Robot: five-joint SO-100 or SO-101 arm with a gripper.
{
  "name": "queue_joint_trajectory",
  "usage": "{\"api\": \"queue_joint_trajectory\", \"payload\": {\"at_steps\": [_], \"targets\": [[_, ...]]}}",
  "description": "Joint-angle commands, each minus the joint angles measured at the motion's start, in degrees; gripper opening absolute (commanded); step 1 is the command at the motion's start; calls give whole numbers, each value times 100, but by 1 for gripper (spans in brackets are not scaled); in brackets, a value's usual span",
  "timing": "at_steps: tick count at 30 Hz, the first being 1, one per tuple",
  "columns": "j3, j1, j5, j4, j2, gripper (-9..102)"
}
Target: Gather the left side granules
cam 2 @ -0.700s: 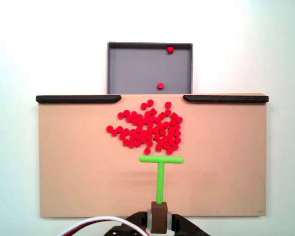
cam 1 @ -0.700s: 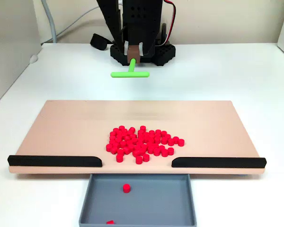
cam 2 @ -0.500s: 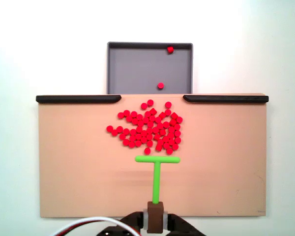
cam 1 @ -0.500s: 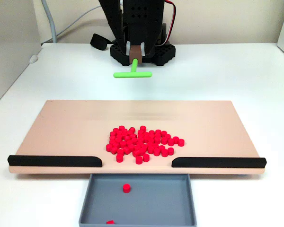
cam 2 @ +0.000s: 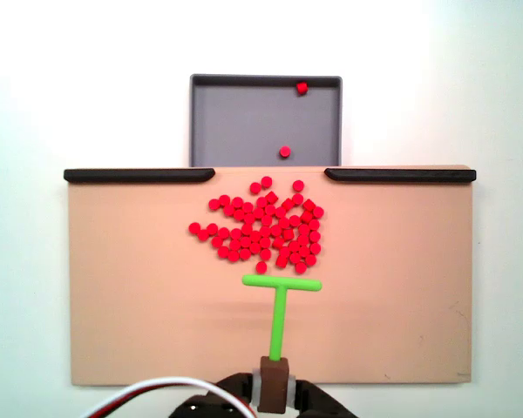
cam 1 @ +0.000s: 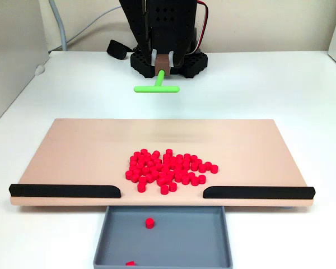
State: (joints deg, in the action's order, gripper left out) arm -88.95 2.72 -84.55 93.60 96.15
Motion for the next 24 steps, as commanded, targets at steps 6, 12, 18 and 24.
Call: {"api": "queue_joint_trajectory", "payload": {"at_steps": [6,12,18,24], "targets": [[185,97,-255,-18,-9,0],[185,53,-255,18,53,0],[185,26,-237,-18,35,0],[185,-26,-237,-18,26,0]]}}
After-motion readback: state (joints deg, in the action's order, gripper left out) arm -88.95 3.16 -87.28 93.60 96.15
